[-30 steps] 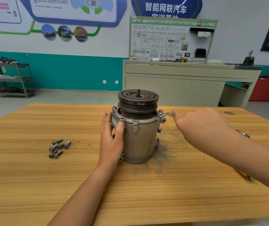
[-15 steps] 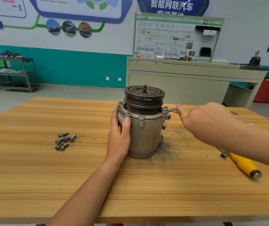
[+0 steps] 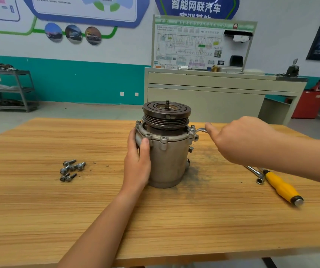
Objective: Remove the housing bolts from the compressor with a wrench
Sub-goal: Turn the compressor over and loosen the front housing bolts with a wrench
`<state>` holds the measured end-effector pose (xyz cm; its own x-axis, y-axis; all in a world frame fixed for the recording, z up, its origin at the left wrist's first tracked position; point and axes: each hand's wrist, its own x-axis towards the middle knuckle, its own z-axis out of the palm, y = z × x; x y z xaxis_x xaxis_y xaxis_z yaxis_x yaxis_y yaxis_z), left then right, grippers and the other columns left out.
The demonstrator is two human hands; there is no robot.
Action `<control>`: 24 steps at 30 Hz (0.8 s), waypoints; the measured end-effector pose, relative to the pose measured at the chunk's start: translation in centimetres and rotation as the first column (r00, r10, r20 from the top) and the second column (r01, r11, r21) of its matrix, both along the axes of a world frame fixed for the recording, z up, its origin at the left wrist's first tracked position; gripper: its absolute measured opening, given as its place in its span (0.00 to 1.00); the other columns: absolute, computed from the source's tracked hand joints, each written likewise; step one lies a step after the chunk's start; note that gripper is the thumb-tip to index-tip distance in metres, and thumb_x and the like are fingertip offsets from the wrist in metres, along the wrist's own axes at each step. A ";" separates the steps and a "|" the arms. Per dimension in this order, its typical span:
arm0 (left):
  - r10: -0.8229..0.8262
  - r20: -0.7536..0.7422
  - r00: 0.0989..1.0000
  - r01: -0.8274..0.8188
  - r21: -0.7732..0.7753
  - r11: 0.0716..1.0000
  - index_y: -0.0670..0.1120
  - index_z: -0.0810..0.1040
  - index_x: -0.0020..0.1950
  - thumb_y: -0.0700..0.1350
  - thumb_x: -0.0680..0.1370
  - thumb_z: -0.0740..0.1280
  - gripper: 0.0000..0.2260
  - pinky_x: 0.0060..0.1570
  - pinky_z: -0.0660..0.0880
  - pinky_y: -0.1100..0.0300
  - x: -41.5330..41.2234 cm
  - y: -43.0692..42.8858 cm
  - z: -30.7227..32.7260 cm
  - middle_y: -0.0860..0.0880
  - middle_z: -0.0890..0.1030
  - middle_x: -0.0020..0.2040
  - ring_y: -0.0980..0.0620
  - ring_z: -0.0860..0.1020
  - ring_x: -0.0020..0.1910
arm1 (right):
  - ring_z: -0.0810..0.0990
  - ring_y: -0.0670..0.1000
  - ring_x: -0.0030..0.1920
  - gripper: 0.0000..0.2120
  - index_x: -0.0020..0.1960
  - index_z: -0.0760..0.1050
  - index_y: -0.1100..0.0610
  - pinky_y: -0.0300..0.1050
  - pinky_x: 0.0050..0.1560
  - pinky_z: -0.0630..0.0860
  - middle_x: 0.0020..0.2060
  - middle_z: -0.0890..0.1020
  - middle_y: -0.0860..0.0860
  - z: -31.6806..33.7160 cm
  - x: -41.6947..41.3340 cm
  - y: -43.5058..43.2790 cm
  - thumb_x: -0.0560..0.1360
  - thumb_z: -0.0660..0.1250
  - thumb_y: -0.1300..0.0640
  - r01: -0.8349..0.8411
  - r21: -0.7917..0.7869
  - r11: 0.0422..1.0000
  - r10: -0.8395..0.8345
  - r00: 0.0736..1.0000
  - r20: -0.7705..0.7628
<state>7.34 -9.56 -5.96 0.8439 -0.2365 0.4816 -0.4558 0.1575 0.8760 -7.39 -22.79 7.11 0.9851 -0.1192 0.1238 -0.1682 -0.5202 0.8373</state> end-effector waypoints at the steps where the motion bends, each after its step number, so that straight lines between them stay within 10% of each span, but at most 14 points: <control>1: 0.003 0.000 1.000 -0.003 0.000 1.000 0.51 0.58 0.75 0.50 0.82 0.54 0.21 0.41 0.59 0.87 0.1 0.0 0.0 0.74 0.62 0.53 0.88 0.61 0.46 | 0.63 0.48 0.22 0.29 0.74 0.48 0.60 0.40 0.19 0.55 0.25 0.66 0.48 -0.1 0.1 -0.5 0.75 0.52 0.64 -0.017 0.003 1.000 0.016 1.000 0.010; 11: 0.024 0.015 1.000 -0.024 -0.018 1.000 0.49 0.60 0.75 0.56 0.75 0.54 0.28 0.43 0.59 0.87 0.3 0.2 0.0 0.75 0.63 0.53 0.87 0.62 0.48 | 0.62 0.45 0.25 0.27 0.74 0.39 0.55 0.40 0.23 0.54 0.46 0.76 0.49 -1.0 0.8 -4.7 0.80 0.46 0.54 -0.174 0.124 0.977 0.167 0.984 0.066; 16: 0.038 0.024 0.999 -0.038 -0.026 0.999 0.49 0.61 0.75 0.56 0.75 0.55 0.29 0.44 0.59 0.86 0.6 0.2 0.0 0.74 0.64 0.54 0.87 0.62 0.49 | 0.65 0.44 0.30 0.26 0.75 0.43 0.54 0.36 0.25 0.56 0.41 0.69 0.46 -1.0 2.0 -7.7 0.80 0.50 0.55 -0.286 0.110 0.952 0.282 0.958 0.059; 24: 0.041 0.023 0.999 -0.040 -0.030 0.999 0.49 0.62 0.74 0.56 0.74 0.55 0.29 0.44 0.60 0.86 0.6 0.3 0.1 0.74 0.65 0.54 0.86 0.63 0.50 | 0.79 0.60 0.50 0.17 0.60 0.71 0.64 0.53 0.50 0.76 0.52 0.80 0.62 -2.3 6.0 -7.3 0.73 0.64 0.72 -0.452 0.293 0.842 0.355 0.875 0.330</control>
